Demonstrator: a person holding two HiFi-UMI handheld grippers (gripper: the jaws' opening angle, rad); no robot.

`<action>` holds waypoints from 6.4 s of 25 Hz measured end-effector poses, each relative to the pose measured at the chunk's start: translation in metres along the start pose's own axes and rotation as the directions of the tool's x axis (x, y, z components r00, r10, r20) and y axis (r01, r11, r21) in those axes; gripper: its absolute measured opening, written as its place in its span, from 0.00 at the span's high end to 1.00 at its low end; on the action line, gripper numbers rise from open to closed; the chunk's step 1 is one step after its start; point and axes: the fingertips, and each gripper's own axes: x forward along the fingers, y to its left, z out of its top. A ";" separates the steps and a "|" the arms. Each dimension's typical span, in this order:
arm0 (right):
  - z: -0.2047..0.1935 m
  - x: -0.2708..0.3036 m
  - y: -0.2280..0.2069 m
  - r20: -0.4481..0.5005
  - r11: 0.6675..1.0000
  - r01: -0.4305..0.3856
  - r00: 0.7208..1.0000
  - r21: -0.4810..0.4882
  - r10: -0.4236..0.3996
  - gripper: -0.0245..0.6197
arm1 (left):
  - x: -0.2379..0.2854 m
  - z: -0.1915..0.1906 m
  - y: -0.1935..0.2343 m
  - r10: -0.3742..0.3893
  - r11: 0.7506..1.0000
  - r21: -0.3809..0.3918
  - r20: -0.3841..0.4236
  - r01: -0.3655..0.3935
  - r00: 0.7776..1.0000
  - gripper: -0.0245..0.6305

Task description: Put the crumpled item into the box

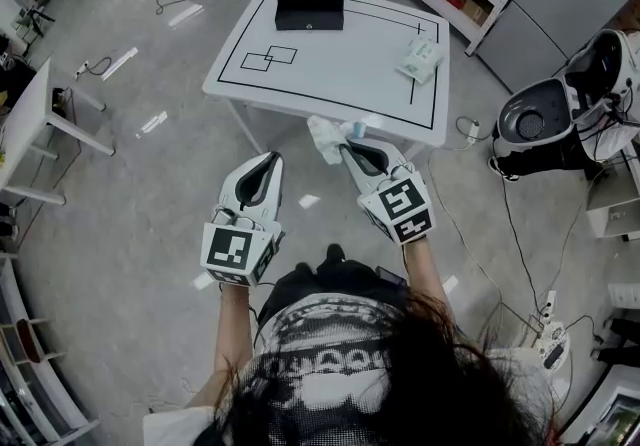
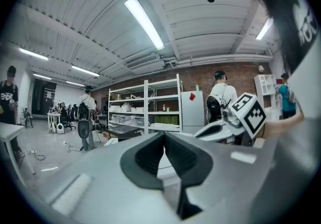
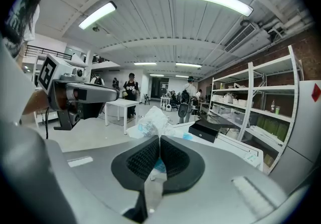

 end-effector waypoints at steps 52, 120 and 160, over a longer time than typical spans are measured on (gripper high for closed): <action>0.006 0.204 -0.094 -0.099 0.999 -0.020 0.995 0.047 0.025 0.94 | 0.169 -0.021 0.166 -0.035 0.999 0.004 -0.058 0.035 0.998 0.96; -0.009 0.484 -0.330 -0.392 0.993 0.115 0.912 -0.029 -0.117 0.94 | 0.350 -0.033 0.345 -0.196 0.980 -0.036 -0.086 0.194 0.977 0.96; -0.095 0.553 -0.398 -0.580 0.997 -0.015 0.814 -0.080 -0.034 0.78 | 0.423 -0.052 0.336 -0.173 0.985 -0.036 -0.184 0.169 0.968 0.96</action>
